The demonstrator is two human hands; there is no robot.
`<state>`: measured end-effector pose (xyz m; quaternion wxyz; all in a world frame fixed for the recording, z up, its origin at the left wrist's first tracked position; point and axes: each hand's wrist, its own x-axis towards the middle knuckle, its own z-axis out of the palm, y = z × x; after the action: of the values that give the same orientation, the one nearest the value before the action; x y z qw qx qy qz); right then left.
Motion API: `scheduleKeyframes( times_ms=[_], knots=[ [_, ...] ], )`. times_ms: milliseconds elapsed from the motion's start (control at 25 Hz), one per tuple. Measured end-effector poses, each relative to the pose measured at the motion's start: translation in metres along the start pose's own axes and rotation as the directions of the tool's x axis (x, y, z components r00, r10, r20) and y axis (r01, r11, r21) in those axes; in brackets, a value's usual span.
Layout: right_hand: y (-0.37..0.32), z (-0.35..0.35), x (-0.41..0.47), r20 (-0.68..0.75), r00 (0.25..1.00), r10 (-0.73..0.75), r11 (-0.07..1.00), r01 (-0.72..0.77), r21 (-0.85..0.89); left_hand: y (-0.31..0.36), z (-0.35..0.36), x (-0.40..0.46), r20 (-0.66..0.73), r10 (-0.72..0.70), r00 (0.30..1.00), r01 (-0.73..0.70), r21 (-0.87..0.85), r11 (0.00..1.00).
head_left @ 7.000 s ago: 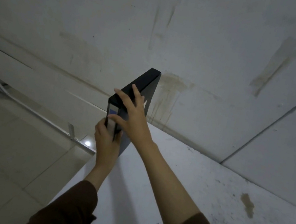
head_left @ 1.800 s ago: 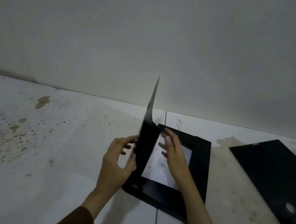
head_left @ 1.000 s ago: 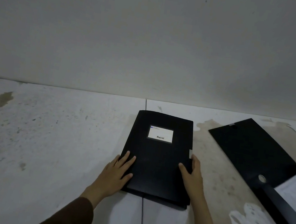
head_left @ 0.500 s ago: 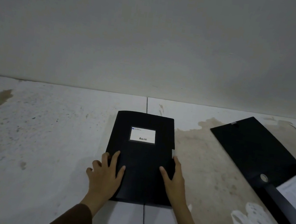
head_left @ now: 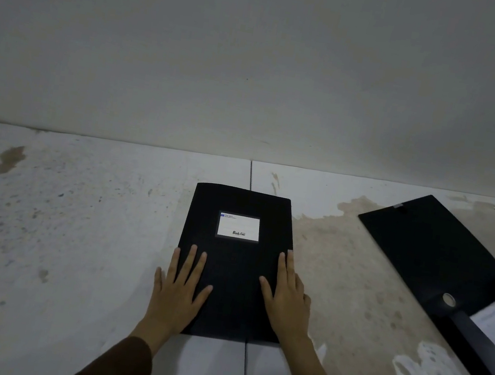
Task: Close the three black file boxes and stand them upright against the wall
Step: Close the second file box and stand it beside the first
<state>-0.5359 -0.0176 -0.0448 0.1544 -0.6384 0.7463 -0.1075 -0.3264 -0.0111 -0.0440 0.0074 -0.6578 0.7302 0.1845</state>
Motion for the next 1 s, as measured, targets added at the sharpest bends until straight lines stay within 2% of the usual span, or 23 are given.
scheduleKeyframes(
  times_ms=[160, 240, 320, 440, 560, 640, 760, 840, 1000],
  knots=[
    [-0.002, -0.004, 0.002, 0.031, 0.999, 0.016, 0.997, -0.014, -0.076, -0.004, 0.001, 0.004, 0.015, -0.011, 1.000, 0.012, -0.049, 0.999],
    [-0.004, -0.007, 0.002, 0.061, 0.998, 0.018, 0.999, -0.015, -0.051, -0.003, -0.001, 0.003, 0.000, -0.002, 1.000, 0.002, -0.110, 0.994],
    [-0.006, -0.010, 0.002, 0.108, 0.994, 0.015, 0.999, -0.019, 0.036, -0.001, -0.003, 0.001, -0.020, -0.053, 0.998, 0.046, -0.259, 0.965],
    [-0.008, -0.017, 0.002, 0.137, 0.990, 0.030, 0.944, -0.072, 0.321, -0.001, -0.012, -0.001, 0.043, -0.161, 0.986, 0.157, -0.564, 0.811],
    [-0.013, -0.026, -0.001, 0.121, 0.991, 0.052, 0.793, -0.114, 0.598, -0.009, -0.020, -0.005, 0.022, -0.157, 0.987, 0.117, -0.768, 0.630],
    [-0.023, -0.024, -0.005, 0.125, 0.988, 0.095, 0.736, -0.155, 0.659, -0.017, -0.025, -0.012, 0.018, -0.219, 0.976, 0.131, -0.848, 0.514],
    [-0.050, -0.013, -0.012, 0.125, 0.984, 0.125, 0.703, -0.176, 0.689, -0.039, -0.031, -0.027, -0.001, -0.342, 0.940, 0.148, -0.902, 0.407],
    [-0.077, -0.008, -0.013, 0.097, 0.992, 0.078, 0.679, -0.124, 0.723, -0.063, -0.044, -0.036, -0.062, -0.437, 0.897, 0.108, -0.930, 0.352],
    [-0.157, -0.003, -0.012, 0.035, 0.993, -0.111, 0.622, 0.042, 0.782, -0.134, -0.092, -0.056, -0.112, -0.652, 0.750, 0.064, -0.969, 0.239]
  ],
)
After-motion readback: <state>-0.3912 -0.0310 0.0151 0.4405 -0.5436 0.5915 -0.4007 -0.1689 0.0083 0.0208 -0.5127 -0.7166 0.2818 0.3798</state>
